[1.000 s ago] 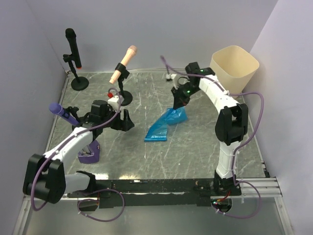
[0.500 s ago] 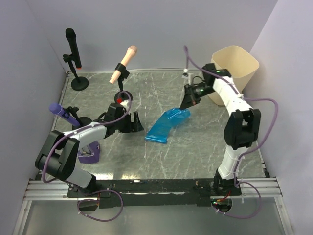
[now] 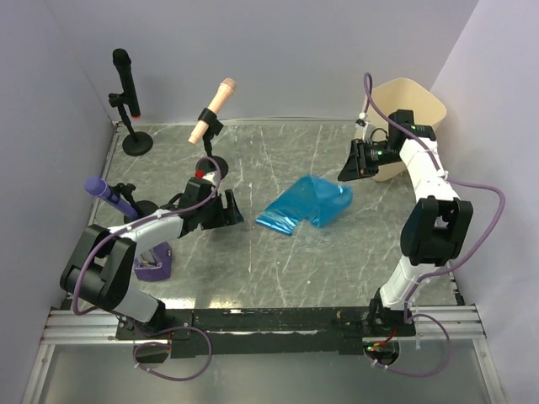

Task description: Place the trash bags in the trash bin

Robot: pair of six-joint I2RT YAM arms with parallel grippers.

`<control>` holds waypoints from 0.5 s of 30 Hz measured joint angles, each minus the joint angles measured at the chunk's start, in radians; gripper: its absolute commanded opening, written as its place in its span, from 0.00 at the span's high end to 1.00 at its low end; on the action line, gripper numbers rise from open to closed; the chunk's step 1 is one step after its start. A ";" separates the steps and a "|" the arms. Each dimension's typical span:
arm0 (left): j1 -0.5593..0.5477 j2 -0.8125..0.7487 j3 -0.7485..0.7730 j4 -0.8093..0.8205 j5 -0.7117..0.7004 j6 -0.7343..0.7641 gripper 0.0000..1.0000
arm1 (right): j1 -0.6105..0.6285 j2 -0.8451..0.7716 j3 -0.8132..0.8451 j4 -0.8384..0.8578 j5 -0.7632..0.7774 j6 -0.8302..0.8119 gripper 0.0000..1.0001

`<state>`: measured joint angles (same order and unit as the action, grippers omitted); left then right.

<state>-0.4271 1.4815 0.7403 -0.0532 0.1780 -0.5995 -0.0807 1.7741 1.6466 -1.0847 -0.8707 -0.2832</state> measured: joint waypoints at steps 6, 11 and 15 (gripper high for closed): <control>0.000 -0.003 0.000 -0.006 -0.005 -0.006 0.15 | 0.016 -0.071 0.000 0.064 0.171 -0.006 0.30; 0.012 -0.064 0.000 -0.044 -0.019 -0.006 0.15 | 0.177 -0.230 -0.073 0.165 0.239 -0.160 0.43; 0.072 -0.109 0.013 -0.092 -0.018 -0.003 0.16 | 0.431 -0.277 -0.212 0.214 0.239 -0.307 0.51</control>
<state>-0.3546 1.3724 0.7536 -0.1448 0.1600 -0.6025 0.3500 1.4975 1.4345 -0.8703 -0.6319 -0.5903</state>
